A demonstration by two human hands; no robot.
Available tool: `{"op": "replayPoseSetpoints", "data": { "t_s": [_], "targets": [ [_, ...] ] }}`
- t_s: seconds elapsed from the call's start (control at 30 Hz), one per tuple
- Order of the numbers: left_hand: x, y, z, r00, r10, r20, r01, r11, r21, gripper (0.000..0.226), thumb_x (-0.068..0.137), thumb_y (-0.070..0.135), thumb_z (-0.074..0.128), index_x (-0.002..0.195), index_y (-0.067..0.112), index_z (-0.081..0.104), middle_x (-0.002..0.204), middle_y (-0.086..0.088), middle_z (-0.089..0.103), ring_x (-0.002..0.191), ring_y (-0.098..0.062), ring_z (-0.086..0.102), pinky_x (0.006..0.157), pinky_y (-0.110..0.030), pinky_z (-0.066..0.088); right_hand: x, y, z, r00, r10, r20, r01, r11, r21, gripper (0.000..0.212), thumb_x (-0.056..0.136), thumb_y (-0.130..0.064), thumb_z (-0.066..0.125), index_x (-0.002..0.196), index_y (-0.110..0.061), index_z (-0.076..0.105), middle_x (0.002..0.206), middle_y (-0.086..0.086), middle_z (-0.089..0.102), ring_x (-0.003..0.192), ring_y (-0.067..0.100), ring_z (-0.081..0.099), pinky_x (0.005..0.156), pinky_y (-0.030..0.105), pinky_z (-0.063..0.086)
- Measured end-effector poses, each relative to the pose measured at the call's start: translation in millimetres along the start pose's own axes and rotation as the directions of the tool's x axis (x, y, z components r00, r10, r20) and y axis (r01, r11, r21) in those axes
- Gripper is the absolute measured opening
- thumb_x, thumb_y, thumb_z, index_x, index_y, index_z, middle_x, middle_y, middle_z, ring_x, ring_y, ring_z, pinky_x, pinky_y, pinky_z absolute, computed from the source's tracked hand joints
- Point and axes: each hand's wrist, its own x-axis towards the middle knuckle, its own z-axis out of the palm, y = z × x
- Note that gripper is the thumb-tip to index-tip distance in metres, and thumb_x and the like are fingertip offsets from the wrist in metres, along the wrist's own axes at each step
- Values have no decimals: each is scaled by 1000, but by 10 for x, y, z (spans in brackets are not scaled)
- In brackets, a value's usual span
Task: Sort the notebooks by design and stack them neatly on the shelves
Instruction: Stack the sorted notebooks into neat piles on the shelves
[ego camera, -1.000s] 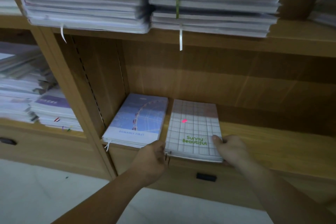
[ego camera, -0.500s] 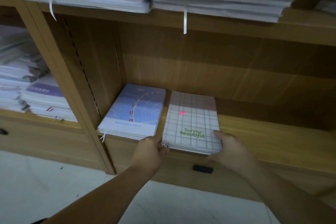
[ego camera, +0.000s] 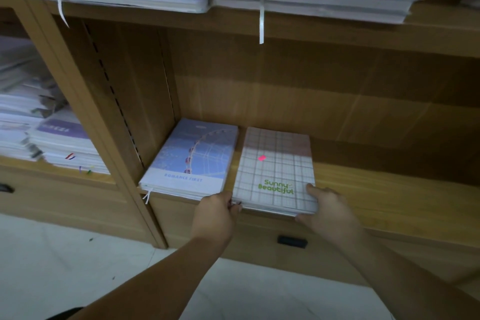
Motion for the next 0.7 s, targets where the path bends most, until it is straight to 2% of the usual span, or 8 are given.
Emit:
{"op": "replayPoseSetpoints", "data": {
  "t_s": [0.17, 0.3, 0.4, 0.47, 0.57, 0.63, 0.7],
  "targets": [
    [12, -7, 18, 1000, -9, -3, 9, 1000, 29, 42, 90, 32, 68, 61, 23, 39, 68, 0, 64, 70, -24, 60, 58, -30, 32, -37, 0, 41, 1000, 10, -10, -10, 1000, 13, 78, 86, -34, 78, 154, -20, 40, 128, 4, 53, 119, 23, 53, 92, 26, 43],
    [6, -2, 14, 1000, -8, 0, 8, 1000, -2, 42, 91, 29, 69, 62, 24, 39, 67, 1, 62, 68, -22, 57, 58, -30, 31, -54, 18, 50, 1000, 7, -2, -7, 999, 31, 79, 86, -35, 78, 153, -21, 41, 125, 2, 53, 118, 23, 54, 90, 24, 42],
    [-23, 45, 6, 1000, -8, 23, 10, 995, -96, 26, 90, 26, 71, 71, 22, 53, 66, 4, 62, 67, -19, 59, 59, -33, 43, -24, 46, 34, 1000, 8, 4, -8, 999, 54, 81, 81, -35, 83, 151, -19, 46, 115, -1, 52, 113, 21, 57, 88, 22, 43],
    [-34, 55, 0, 1000, 8, 13, -7, 995, -95, 21, 90, 30, 70, 76, 19, 57, 63, 4, 60, 65, -21, 59, 60, -34, 46, 8, 50, 0, 999, 20, 25, -23, 996, 89, 85, 77, -38, 86, 150, -18, 48, 123, 1, 59, 115, 19, 59, 94, 24, 47],
    [-37, 19, -10, 999, 33, 16, -31, 994, -102, 27, 93, 33, 67, 74, 18, 55, 61, 4, 58, 66, -24, 61, 60, -34, 46, 34, 59, -63, 996, 51, 66, -60, 989, 134, 87, 74, -39, 89, 149, -18, 49, 138, -1, 61, 120, 15, 59, 98, 24, 47],
    [-34, -3, -22, 998, 53, 21, -51, 992, -118, 32, 93, 31, 66, 69, 20, 49, 58, 4, 53, 65, -27, 60, 60, -35, 46, 52, 84, -70, 997, 52, 62, -61, 984, 165, 87, 71, -39, 90, 146, -17, 53, 138, -2, 62, 119, 13, 60, 99, 24, 47],
    [-24, -16, -24, 998, 64, 10, -63, 994, -93, 40, 93, 30, 66, 64, 21, 41, 55, 4, 48, 60, -26, 54, 56, -35, 39, 54, 95, -62, 997, 54, 49, -61, 985, 164, 86, 72, -42, 89, 146, -18, 53, 137, -3, 63, 117, 12, 61, 96, 24, 48]
  ]
}}
